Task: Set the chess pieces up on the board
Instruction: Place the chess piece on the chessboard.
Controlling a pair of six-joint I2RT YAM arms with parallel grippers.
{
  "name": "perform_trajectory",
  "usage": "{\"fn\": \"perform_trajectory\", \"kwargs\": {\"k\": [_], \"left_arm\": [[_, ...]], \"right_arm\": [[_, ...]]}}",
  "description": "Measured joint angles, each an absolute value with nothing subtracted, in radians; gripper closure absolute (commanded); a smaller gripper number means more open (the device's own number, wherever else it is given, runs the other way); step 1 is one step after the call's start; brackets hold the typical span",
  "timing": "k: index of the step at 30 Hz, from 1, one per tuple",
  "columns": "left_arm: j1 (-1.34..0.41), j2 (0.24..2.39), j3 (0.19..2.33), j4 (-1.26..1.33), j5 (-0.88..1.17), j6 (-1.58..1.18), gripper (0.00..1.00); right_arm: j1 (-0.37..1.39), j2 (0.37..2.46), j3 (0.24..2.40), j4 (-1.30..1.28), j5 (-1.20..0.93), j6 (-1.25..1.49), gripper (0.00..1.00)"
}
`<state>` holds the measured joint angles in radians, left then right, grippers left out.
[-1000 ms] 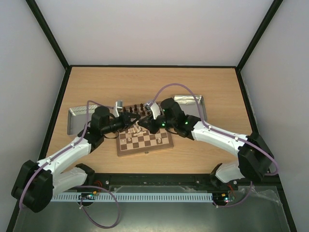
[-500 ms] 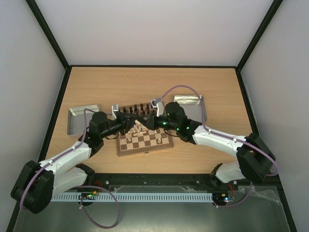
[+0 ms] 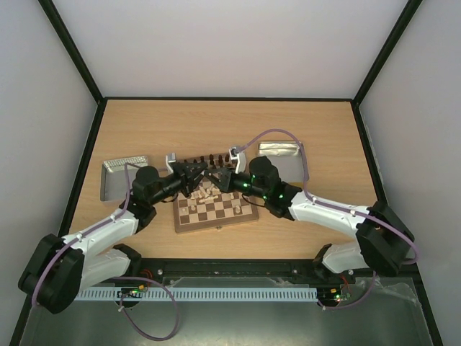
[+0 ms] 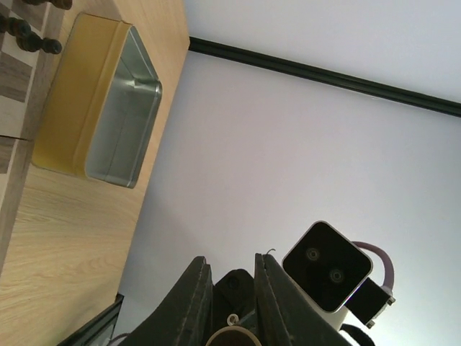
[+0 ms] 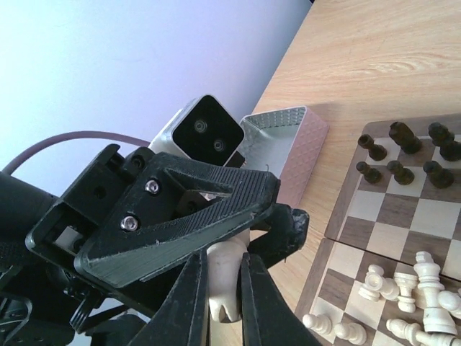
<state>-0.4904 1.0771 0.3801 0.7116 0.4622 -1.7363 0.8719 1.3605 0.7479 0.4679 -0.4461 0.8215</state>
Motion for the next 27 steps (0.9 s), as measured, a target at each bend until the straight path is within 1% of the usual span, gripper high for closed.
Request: {"fn": "perform_trajectory", "kwargs": {"k": [2,4,7,10,15,20,23,27], "left_arm": [[-0.491,1.077,0.38,0.716,0.455,-1.742,0.61],[-0.491,1.074,0.38,0.699,0.448,-1.728,0.49],[-0.491,1.047,0.393,0.579,0.408,-1.638,0.42],[-0.49,0.988,0.422,0.403,0.327,-1.502,0.39],[-0.476,0.853,0.468,0.06,0.116,-1.246,0.37],[-0.472,0.731,0.562,-0.241,-0.136,-1.034,0.35],[-0.471,0.653,0.603,-0.345,-0.242,-0.957,0.34],[-0.471,0.561,0.625,-0.426,-0.321,-0.896,0.33]], "right_arm": [[0.878,1.348,0.748,0.456,-0.427,0.828,0.98],[0.878,1.34,0.758,0.425,-0.406,0.83,0.98],[0.877,1.34,0.821,0.291,-0.379,0.823,0.98],[0.878,1.353,0.908,0.115,-0.352,0.796,0.98],[0.893,1.435,1.057,-0.19,-0.293,0.72,0.98],[0.976,1.564,1.163,-0.437,-0.247,0.675,0.98],[1.009,1.631,1.21,-0.528,-0.244,0.661,0.98],[1.056,1.724,1.296,-0.616,-0.247,0.654,0.98]]}}
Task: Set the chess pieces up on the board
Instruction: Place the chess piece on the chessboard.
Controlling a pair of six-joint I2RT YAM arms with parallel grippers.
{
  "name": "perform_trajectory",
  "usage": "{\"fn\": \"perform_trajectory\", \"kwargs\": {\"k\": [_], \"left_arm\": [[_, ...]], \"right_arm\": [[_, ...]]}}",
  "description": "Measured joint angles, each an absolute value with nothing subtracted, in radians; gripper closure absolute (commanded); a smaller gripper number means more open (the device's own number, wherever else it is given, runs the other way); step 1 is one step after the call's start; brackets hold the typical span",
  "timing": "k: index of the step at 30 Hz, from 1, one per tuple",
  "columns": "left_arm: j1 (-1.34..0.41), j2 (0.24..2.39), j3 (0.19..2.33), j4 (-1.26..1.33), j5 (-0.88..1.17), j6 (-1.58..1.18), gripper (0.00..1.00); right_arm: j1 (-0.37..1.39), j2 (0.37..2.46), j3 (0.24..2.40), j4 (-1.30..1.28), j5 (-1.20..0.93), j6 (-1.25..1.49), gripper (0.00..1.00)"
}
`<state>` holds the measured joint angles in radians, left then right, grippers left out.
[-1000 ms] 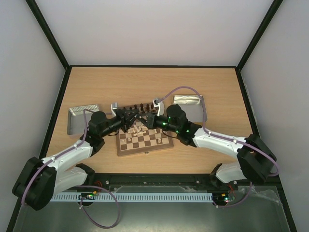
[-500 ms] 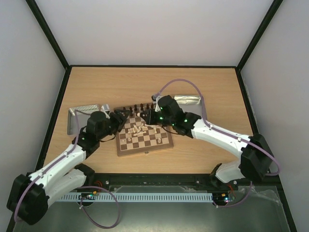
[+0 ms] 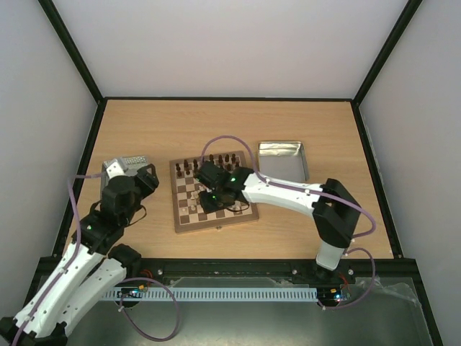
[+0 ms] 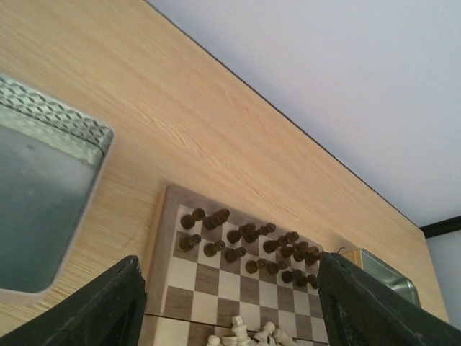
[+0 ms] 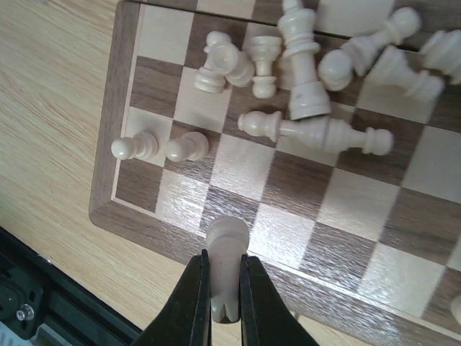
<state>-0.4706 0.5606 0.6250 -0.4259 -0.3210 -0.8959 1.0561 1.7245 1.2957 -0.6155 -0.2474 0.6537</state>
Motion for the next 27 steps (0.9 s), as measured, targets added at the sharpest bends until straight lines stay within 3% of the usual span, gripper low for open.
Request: {"fn": "perform_trajectory", "kwargs": {"k": [13,27], "left_arm": [[-0.471,0.456,0.641,-0.527,-0.437,-0.811,0.3],[-0.471,0.439,0.641,-0.545,-0.46,-0.793,0.29]], "right_arm": [[1.145,1.955,1.524,-0.742,-0.252,0.65,0.95],[1.153,2.027,1.605,-0.801,-0.199,0.654,0.82]]}}
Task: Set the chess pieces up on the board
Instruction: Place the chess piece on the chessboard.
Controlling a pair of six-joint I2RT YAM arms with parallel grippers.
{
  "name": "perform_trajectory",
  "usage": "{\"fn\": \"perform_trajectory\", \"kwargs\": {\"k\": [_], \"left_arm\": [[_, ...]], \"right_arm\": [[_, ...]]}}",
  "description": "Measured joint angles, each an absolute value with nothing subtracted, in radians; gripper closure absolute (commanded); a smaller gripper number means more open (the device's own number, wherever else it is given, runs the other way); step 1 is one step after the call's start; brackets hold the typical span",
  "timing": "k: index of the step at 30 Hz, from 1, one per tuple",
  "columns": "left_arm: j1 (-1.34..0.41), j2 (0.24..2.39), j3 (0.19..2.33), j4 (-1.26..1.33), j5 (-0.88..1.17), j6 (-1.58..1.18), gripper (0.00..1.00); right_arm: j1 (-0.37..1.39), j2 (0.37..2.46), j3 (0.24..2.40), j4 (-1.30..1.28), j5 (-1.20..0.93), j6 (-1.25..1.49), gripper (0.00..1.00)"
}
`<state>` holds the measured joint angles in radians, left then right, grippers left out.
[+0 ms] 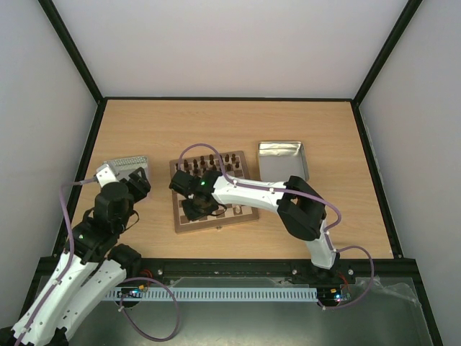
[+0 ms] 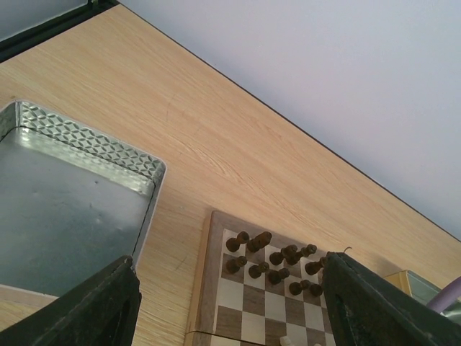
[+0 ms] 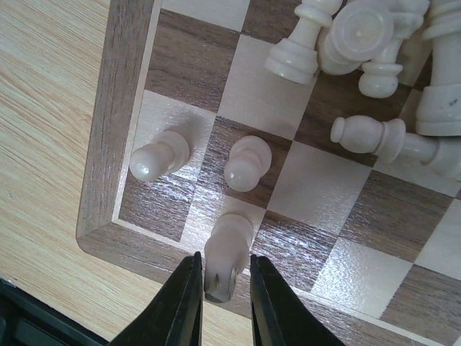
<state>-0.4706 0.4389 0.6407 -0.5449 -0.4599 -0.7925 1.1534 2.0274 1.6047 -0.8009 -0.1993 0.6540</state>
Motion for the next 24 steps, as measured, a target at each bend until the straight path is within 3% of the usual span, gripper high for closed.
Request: {"fn": "perform_trajectory", "kwargs": {"k": [7,15,22,24], "left_arm": [[-0.471,0.439,0.641,-0.545,-0.462,-0.793,0.29],[-0.471,0.439,0.64,-0.545,-0.462,-0.793,0.28],[-0.471,0.439,0.64,-0.545,-0.462,-0.793,0.28],[-0.471,0.439,0.64,-0.545,-0.462,-0.793,0.28]], "right_arm": [[1.153,2.028,1.608,-0.806,-0.204,0.654,0.81],[1.155,2.028,1.608,-0.805,-0.204,0.635,0.91],[1.17,2.028,1.608,-0.805,-0.211,0.609,0.91],[1.175,2.028,1.608,-0.805,-0.21,0.609,0.86]]}}
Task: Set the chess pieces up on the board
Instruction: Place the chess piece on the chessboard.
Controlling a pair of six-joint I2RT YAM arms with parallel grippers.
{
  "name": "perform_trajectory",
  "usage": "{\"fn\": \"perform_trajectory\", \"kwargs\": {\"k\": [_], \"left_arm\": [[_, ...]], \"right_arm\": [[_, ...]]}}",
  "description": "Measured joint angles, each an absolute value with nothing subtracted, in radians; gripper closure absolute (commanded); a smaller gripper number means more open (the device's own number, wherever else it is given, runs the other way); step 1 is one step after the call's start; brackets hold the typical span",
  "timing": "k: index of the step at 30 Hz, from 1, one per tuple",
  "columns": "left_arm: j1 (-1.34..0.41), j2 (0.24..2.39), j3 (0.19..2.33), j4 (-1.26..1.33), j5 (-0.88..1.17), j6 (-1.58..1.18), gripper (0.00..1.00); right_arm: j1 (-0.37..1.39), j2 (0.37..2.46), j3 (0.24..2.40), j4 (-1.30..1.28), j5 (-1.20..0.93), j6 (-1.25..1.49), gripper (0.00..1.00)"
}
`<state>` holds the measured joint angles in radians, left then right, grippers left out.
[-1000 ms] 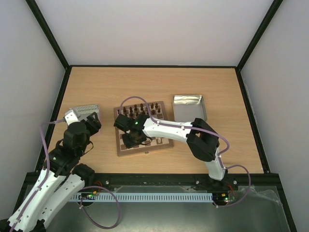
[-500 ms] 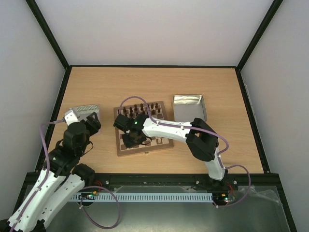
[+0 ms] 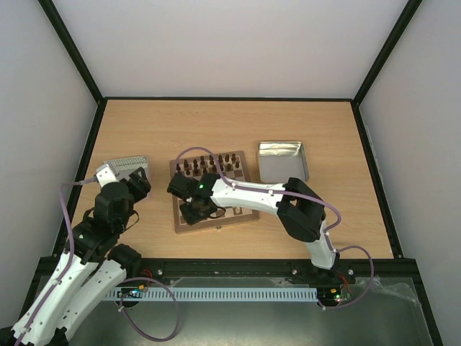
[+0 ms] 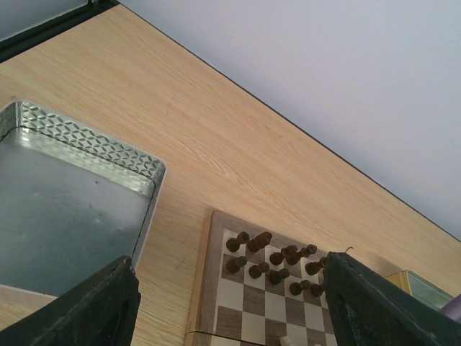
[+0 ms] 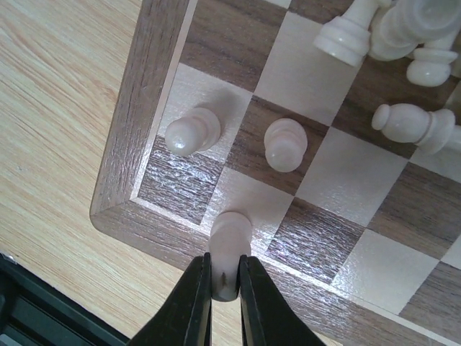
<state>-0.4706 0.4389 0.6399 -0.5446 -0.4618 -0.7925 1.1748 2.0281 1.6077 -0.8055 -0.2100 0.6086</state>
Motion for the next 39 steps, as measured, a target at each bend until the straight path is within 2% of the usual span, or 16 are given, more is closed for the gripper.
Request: {"fn": "perform_trajectory", "kwargs": {"k": [6,14,21,30,39], "left_arm": [[-0.471,0.44,0.638,-0.544,-0.461,-0.793,0.27],[-0.471,0.452,0.638,-0.544,-0.46,-0.793,0.27],[-0.471,0.471,0.638,-0.544,-0.437,-0.793,0.27],[-0.471,0.501,0.626,-0.537,-0.398,-0.796,0.26],[-0.471,0.506,0.622,-0.537,-0.393,-0.797,0.26]], "right_arm": [[1.18,2.028,1.608,-0.807,-0.196,0.609,0.73],[1.18,1.983,1.6,-0.768,-0.153,0.617,0.71],[1.18,1.904,1.526,-0.698,-0.123,0.643,0.61],[1.198,1.882,1.454,-0.648,-0.151,0.609,0.6],[1.219,1.931,1.433,-0.637,-0.135,0.596,0.66]]}}
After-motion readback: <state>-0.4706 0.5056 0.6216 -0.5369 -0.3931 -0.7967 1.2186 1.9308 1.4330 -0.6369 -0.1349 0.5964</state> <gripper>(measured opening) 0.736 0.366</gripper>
